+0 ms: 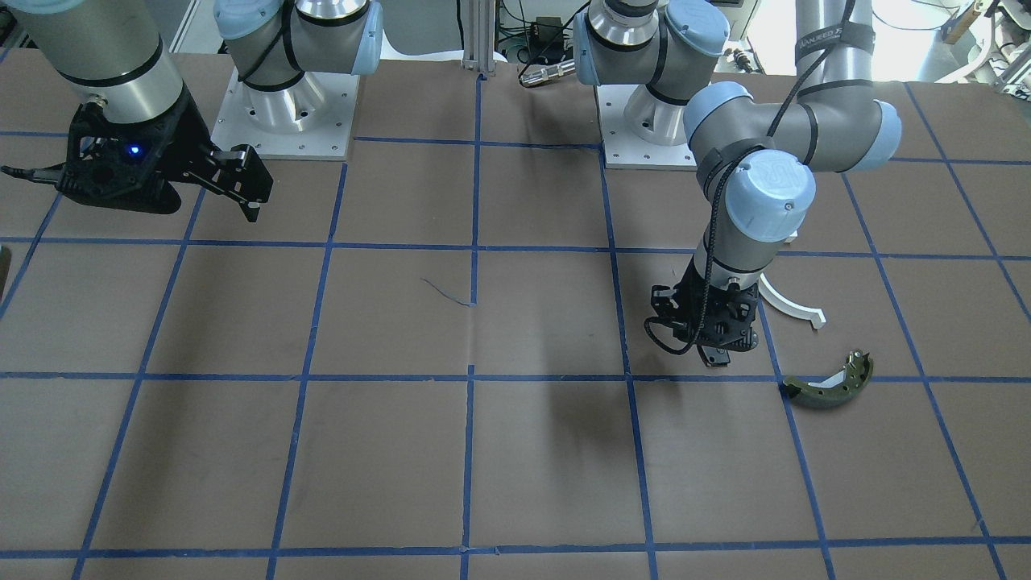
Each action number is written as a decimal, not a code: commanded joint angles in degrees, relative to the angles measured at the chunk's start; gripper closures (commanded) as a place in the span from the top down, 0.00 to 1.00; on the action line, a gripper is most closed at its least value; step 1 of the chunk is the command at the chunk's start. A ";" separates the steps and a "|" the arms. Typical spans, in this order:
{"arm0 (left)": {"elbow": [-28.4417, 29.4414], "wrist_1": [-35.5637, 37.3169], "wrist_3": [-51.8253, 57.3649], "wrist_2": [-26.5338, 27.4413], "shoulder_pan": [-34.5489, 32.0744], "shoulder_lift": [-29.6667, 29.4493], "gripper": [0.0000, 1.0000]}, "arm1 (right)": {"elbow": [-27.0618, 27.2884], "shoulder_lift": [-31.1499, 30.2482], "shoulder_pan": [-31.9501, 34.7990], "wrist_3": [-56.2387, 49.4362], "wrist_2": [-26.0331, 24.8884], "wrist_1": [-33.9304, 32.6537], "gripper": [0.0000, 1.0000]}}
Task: Place bearing gear from tray to pile
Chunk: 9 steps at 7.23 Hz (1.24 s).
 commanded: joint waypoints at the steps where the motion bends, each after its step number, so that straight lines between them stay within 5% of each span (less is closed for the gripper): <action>1: -3.85 0.00 1.00 2.99 2.78 3.81 0.11 | -0.02 -0.06 0.07 0.02 0.05 -0.34 1.00; 6: -9.48 -0.90 8.73 1.52 16.75 4.27 0.00 | 0.33 0.20 0.07 0.11 0.05 -0.34 1.00; 9: -12.22 3.51 9.01 -0.15 17.21 1.99 0.00 | 0.42 0.20 0.15 0.02 0.05 0.27 1.00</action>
